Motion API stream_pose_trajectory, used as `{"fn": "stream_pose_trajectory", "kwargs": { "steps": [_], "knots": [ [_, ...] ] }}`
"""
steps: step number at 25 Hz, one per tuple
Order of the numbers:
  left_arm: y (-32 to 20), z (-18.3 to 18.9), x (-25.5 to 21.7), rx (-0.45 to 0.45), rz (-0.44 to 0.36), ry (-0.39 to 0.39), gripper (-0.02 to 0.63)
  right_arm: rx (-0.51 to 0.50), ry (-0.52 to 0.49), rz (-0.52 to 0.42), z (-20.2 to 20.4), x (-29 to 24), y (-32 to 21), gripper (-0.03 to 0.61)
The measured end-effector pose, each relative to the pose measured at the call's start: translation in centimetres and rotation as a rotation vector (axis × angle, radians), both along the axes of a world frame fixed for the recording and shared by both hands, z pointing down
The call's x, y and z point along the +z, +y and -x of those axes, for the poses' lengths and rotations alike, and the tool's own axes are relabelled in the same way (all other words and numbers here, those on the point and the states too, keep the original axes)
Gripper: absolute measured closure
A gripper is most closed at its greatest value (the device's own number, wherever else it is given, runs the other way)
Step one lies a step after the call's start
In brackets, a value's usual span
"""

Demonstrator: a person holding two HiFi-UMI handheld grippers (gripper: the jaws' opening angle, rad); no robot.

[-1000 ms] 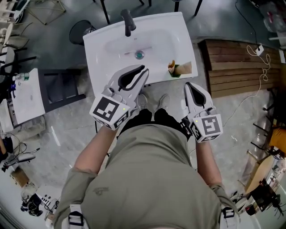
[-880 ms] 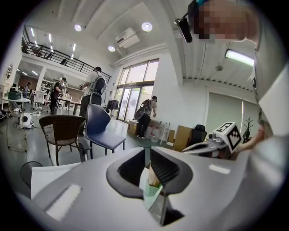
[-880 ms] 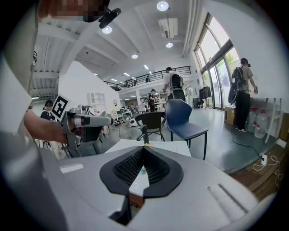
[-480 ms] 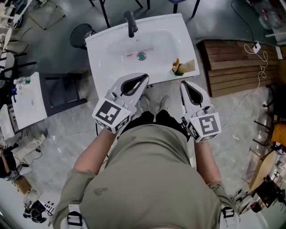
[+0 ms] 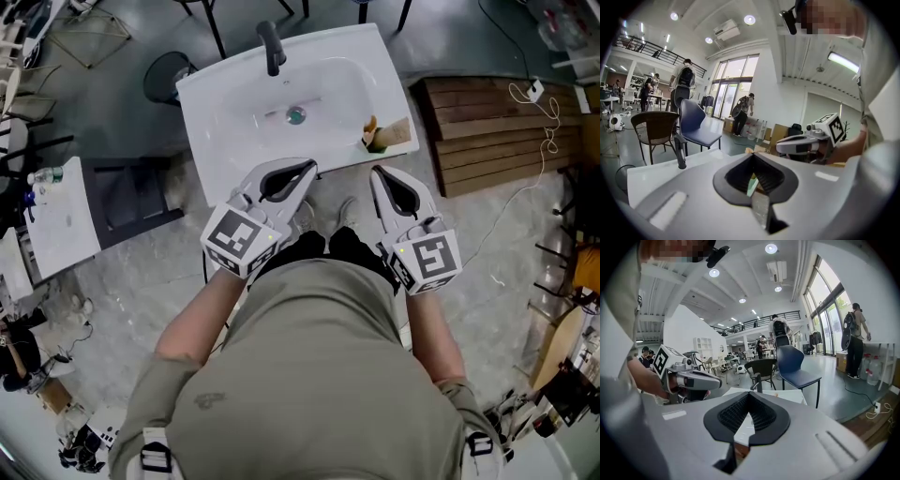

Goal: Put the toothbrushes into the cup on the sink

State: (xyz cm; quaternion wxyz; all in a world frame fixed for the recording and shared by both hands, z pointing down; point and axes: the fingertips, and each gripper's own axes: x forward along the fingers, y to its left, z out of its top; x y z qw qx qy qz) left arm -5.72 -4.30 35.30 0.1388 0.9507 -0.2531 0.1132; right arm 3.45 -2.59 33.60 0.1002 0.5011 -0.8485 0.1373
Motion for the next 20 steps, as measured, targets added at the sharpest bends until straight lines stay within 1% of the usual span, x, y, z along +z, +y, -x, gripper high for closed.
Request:
{"fn": "stream_pose_trajectory", "kwargs": {
  "steps": [11, 20],
  "knots": [
    [0.1, 0.0, 1.4, 0.031, 0.021, -0.031, 0.607, 0.007, 0.013, -0.005, 0.1, 0.1, 0.0, 0.568],
    [0.4, -0.1, 2.4, 0.043, 0.042, -0.036, 0.607, 0.013, 0.012, 0.009, 0.1, 0.8, 0.1, 0.568]
  ]
}}
